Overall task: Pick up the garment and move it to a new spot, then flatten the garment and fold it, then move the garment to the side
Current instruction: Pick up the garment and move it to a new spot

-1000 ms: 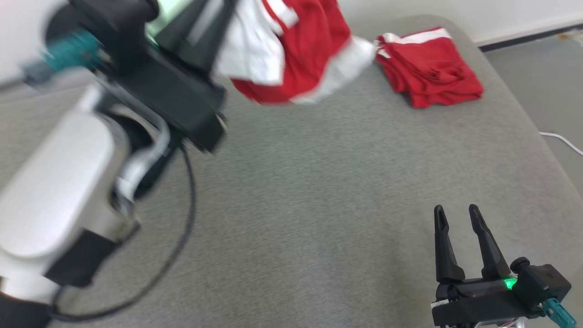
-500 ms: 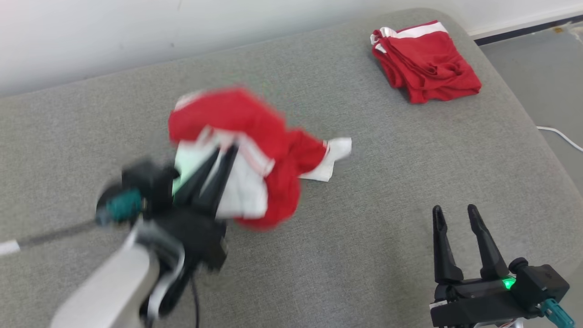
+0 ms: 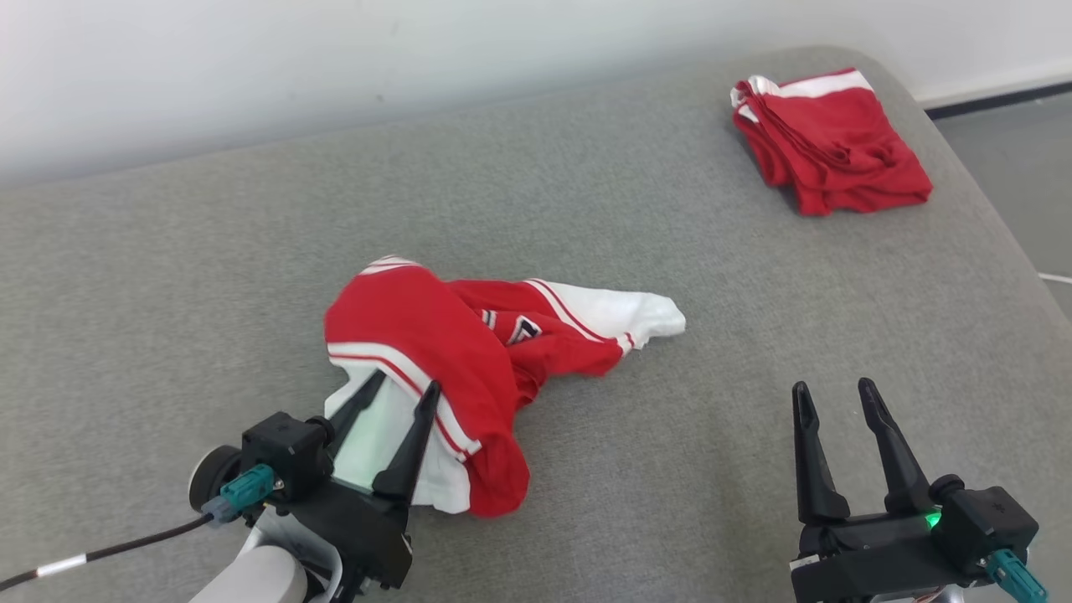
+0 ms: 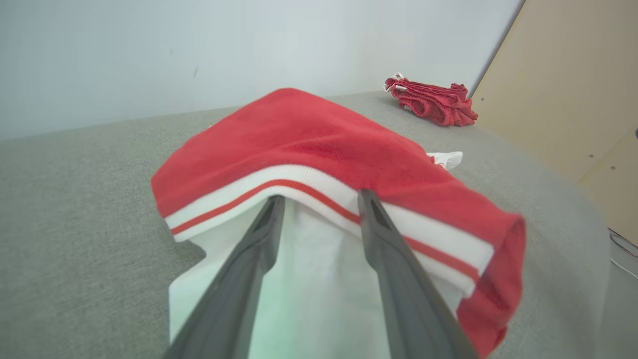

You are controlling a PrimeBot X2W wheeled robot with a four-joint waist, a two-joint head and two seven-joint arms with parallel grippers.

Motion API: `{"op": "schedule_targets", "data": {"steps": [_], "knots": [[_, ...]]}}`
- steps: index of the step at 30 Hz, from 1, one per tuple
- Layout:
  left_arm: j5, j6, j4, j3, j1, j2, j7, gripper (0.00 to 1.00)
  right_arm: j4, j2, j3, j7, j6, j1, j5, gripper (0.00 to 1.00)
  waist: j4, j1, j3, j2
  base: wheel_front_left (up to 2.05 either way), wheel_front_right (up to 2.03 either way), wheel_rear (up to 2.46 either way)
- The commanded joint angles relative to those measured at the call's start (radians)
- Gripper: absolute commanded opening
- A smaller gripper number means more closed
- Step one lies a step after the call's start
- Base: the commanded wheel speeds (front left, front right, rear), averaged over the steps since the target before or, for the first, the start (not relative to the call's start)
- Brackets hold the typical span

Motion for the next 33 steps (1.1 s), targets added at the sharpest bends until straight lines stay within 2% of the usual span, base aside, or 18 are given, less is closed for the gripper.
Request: {"op": "schedule_targets", "data": {"steps": [1, 11, 19, 26, 33], "knots": [[0.022, 0.009, -0.017, 0.015, 0.008, -0.006, -0.023, 1.0, 0.0, 0.0, -0.006, 0.0, -0.003, 0.014, -0.016, 1.0, 0.052, 0.0, -0.051, 0.0, 0.0, 0.0, 0.0], [0.076, 0.072, -0.1, 0.125, 0.078, 0.006, -0.055, 1.0, -0.011, 0.0, -0.036, 0.006, -0.003, 0.046, -0.047, 1.0, 0.183, 0.0, -0.156, 0.0, 0.0, 0.0, 0.0], [0.147, 0.104, -0.18, 0.268, 0.205, 0.035, -0.054, 1.0, -0.038, 0.0, -0.048, 0.027, -0.003, 0.076, -0.048, 1.0, 0.282, 0.0, -0.206, 0.0, 0.0, 0.0, 0.0], [0.211, 0.088, -0.255, 0.389, 0.332, 0.044, -0.055, 1.0, -0.053, 0.0, -0.063, 0.034, -0.003, 0.097, -0.045, 1.0, 0.326, 0.0, -0.223, 0.0, 0.0, 0.0, 0.0], [0.269, 0.058, -0.291, 0.478, 0.443, 0.012, -0.055, 1.0, -0.061, 0.0, -0.075, 0.039, -0.003, 0.124, -0.04, 1.0, 0.335, 0.0, -0.232, 0.0, 0.0, 0.0, 0.0]]}}
